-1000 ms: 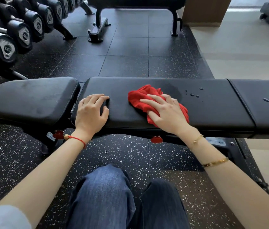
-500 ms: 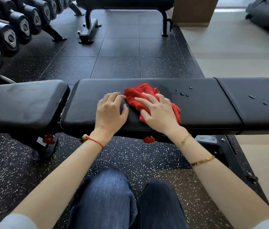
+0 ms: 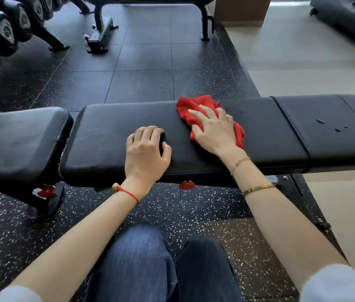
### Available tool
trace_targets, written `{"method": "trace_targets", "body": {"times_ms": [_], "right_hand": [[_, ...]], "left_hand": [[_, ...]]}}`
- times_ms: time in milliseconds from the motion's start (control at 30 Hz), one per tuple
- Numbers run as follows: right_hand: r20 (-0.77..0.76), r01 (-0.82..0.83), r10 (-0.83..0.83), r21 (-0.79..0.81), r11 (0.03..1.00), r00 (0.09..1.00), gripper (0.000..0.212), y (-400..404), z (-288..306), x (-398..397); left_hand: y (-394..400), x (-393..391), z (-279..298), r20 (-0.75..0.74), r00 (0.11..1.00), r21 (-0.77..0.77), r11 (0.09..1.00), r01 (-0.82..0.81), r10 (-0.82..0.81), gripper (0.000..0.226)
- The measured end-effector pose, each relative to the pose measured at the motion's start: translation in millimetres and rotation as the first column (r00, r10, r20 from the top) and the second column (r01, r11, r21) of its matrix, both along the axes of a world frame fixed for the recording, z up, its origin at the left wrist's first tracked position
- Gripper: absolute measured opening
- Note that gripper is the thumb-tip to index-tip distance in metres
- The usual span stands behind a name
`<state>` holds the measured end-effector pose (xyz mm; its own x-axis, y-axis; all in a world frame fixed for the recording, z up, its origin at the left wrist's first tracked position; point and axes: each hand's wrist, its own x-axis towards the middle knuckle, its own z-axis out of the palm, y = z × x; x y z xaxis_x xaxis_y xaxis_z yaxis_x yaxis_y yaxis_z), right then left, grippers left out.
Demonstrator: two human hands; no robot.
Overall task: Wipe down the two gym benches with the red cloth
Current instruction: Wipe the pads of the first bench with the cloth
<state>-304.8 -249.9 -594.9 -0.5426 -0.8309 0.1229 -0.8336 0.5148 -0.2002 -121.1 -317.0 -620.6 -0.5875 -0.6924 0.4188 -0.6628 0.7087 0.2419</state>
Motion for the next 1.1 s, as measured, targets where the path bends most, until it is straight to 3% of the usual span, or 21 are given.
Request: {"method": "trace_targets", "body": {"times_ms": [100, 233, 333, 467, 533, 733, 867, 933, 1100], "right_hand": [[-0.018, -0.174, 0.174, -0.029, 0.984, 0.985, 0.049, 15, -5, 30], [-0.019, -0.214, 0.213, -0.094, 0.972, 0.977, 0.047, 53, -6, 16], [-0.035, -0.111, 0.108, -0.089, 0.990, 0.994, 0.046, 61, -6, -16], [0.034, 0.143, -0.142, -0.014, 0.990, 0.989, 0.045, 28, 4, -61], [0.060, 0.170, -0.171, 0.026, 0.985, 0.983, 0.046, 5, 8, -57], [0.013, -0.170, 0.171, -0.013, 0.985, 0.985, 0.048, 3, -1, 16], [-0.020, -0.233, 0.232, -0.084, 0.969, 0.972, 0.047, 51, -8, 7], [-0.025, -0.170, 0.169, -0.098, 0.980, 0.985, 0.046, 60, -7, -15], [0.027, 0.164, -0.164, -0.007, 0.986, 0.986, 0.046, 26, 2, -63]], "left_hand": [[-1, 0, 0, -0.015, 1.000, 0.000, 1.000, -0.003, 0.003, 0.039], [-1, 2, -1, -0.023, 1.000, -0.009, 1.000, 0.012, -0.012, 0.039], [0, 2, 0, -0.019, 1.000, -0.009, 1.000, 0.014, -0.014, 0.041], [1, 1, 0, -0.004, 1.000, -0.022, 1.000, 0.015, -0.015, 0.042], [1, 1, 0, 0.000, 1.000, -0.031, 0.999, 0.015, -0.015, 0.042], [1, 2, 0, -0.015, 1.000, -0.012, 1.000, 0.013, -0.013, 0.039], [-1, 4, -3, -0.037, 0.999, -0.024, 0.999, 0.024, -0.024, 0.040], [-1, 4, -3, -0.034, 0.999, -0.022, 1.000, 0.021, -0.022, 0.040], [1, 2, -3, -0.018, 1.000, -0.027, 1.000, 0.007, -0.007, 0.040]]}}
